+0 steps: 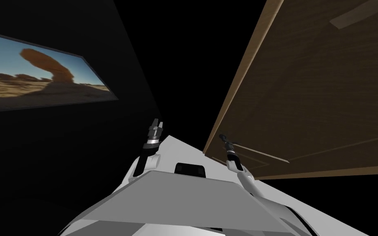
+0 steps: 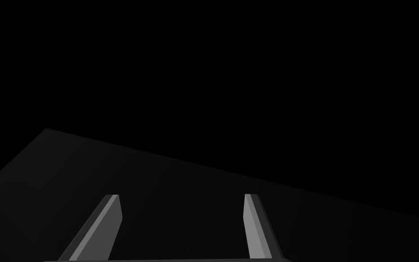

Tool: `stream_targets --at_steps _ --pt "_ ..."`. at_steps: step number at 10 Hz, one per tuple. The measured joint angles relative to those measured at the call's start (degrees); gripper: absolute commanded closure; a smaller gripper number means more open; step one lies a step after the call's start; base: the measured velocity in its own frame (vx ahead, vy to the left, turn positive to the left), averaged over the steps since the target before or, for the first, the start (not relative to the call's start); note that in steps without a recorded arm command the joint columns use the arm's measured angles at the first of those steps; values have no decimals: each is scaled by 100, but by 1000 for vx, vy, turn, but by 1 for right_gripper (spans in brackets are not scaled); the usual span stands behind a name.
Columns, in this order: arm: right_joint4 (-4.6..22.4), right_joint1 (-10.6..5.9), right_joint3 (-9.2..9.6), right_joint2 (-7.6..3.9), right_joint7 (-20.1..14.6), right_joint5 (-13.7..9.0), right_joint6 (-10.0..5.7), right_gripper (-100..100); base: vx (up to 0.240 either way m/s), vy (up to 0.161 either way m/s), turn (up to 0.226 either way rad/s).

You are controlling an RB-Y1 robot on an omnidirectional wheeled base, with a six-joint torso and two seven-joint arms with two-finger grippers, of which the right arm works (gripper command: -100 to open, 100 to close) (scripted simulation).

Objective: Pull the door open

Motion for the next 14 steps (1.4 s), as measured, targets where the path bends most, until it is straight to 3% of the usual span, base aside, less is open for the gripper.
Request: stream_targets --at_steps 5,8,14 --pt "-4 126 324 -166 -346 134 -155 100 -225 -63 133" --pt "1 171 454 -195 -473 188 -219 100 -152 -31 76" --pt "-111 334 821 -439 -863 346 -450 100 -236 -58 101"
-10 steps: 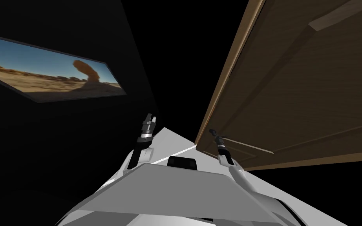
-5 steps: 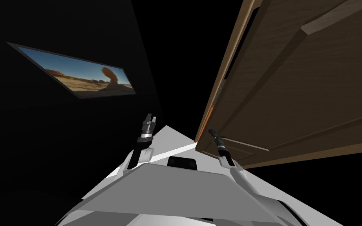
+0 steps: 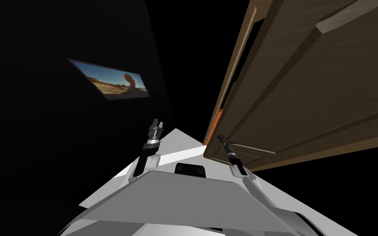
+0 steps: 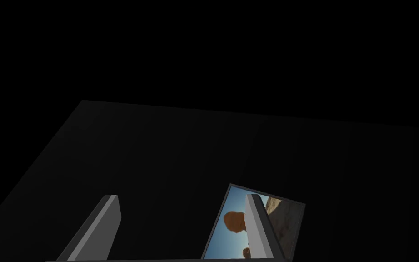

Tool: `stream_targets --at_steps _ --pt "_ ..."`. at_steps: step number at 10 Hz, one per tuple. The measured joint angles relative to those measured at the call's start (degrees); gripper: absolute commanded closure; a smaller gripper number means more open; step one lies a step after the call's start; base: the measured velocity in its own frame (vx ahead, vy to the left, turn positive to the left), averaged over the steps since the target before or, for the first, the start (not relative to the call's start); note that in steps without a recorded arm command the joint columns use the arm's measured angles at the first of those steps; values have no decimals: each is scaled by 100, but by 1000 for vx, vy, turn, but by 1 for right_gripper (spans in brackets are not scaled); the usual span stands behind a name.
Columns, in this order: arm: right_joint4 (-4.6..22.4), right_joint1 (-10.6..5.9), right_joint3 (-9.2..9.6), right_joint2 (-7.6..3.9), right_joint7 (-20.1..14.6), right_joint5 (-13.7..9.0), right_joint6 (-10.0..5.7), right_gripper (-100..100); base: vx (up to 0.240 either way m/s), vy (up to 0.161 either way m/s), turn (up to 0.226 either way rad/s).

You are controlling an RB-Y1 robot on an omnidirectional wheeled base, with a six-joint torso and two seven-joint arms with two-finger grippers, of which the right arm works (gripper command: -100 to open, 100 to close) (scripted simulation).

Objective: Pull the door open

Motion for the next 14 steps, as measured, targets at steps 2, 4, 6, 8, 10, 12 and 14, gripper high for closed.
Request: stream_targets --at_steps 2,4,6,8,10,12,14 --pt "51 15 99 -36 -104 42 -78 100 -153 -40 78" --pt "-77 173 211 -157 -240 80 -186 100 -233 -77 132" --pt "-52 245 350 -274 -398 135 -371 100 -224 -63 93" --pt "-119 374 474 -387 -539 183 -536 100 -209 -87 84" --pt "-148 461 564 -410 -613 219 -605 100 -104 -31 82" --pt "-135 550 604 -515 -699 215 -743 100 -176 -73 126" --pt "-231 736 663 -619 -785 219 -912 100 -153 -78 122"
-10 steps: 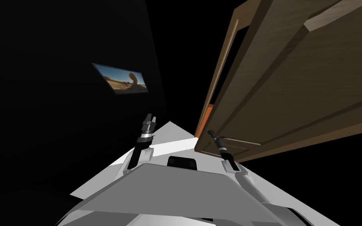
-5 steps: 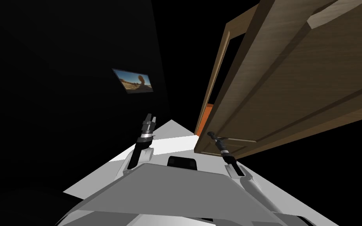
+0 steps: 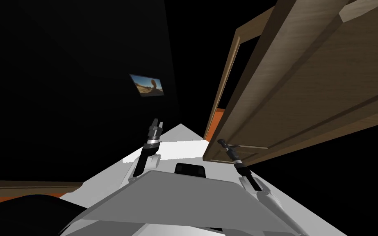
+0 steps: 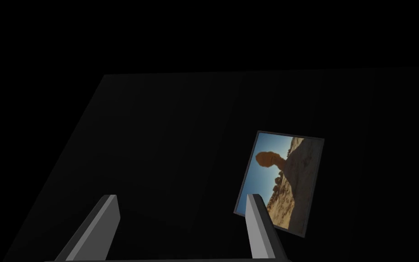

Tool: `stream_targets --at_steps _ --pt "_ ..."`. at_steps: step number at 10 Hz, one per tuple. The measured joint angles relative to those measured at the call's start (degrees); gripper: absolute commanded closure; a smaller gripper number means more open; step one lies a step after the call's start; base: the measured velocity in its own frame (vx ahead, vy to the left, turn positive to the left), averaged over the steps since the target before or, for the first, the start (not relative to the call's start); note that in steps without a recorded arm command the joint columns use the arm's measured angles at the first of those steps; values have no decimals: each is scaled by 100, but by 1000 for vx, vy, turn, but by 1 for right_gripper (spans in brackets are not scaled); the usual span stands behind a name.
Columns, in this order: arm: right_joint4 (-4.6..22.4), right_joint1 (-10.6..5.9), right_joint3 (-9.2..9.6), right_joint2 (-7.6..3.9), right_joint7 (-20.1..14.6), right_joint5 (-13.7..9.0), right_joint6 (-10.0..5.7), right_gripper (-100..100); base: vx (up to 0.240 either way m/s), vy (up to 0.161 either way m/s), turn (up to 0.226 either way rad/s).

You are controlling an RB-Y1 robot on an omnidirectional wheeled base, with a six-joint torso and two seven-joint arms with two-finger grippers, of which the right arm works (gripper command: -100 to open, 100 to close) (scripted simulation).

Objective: Pull the door open

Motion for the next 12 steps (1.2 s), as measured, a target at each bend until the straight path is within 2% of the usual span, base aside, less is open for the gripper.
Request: stream_targets --at_steps 2,3,5,6,7,12 --pt "101 30 70 -56 -71 18 -184 100 -159 -58 113" --pt "216 32 104 -101 -116 25 -329 100 -223 -74 177" --pt "213 150 169 -220 -217 32 -528 100 -143 -60 69" --pt "227 166 188 -210 -230 40 -547 100 -120 -42 159" --pt "227 223 201 -249 -252 32 -589 100 -172 -73 173" --pt "433 377 295 -387 -350 20 -1091 100 -187 -79 151"
